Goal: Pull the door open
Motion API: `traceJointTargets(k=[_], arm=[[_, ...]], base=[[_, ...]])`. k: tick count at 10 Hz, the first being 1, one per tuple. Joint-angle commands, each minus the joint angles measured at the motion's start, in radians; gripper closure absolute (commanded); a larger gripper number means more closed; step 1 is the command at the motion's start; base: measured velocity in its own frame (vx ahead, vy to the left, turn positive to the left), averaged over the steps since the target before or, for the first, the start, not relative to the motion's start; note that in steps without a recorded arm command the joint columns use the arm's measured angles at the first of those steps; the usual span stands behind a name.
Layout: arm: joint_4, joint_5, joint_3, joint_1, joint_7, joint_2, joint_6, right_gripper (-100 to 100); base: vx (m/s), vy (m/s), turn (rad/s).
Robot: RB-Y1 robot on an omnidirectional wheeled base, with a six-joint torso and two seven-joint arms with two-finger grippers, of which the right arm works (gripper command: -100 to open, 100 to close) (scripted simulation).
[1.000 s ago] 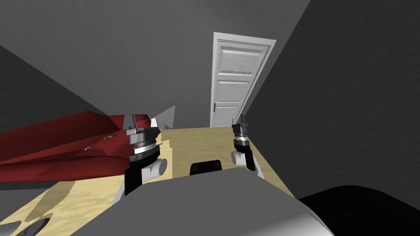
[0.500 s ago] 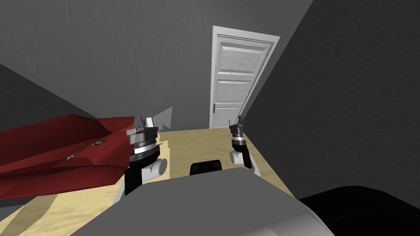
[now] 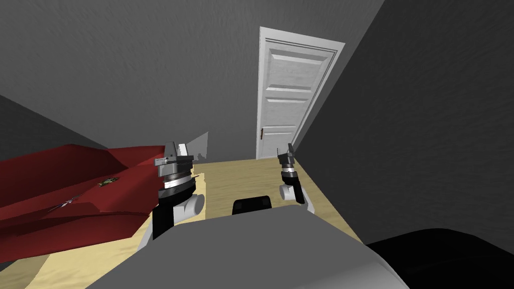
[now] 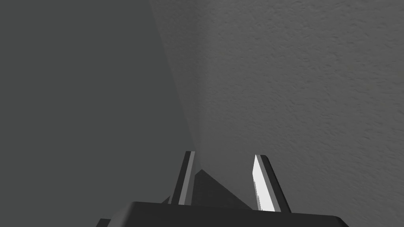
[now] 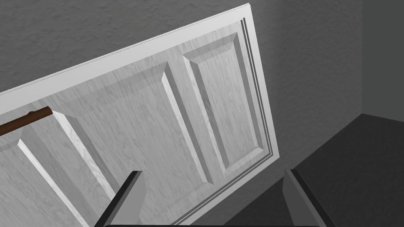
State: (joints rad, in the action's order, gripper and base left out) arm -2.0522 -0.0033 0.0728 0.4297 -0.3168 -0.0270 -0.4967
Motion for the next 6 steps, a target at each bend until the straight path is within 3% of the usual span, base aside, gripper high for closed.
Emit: traceJointTargets(k=[1, 6], arm=[[0.031, 0.000, 0.004, -0.013, -0.032, -0.006, -0.008, -100], [0.119, 0.001, 0.020, -0.048, -0.129, -0.023, -0.030, -100]], base=[[0.083, 0.000, -0.034], [0.101, 0.013, -0.042]])
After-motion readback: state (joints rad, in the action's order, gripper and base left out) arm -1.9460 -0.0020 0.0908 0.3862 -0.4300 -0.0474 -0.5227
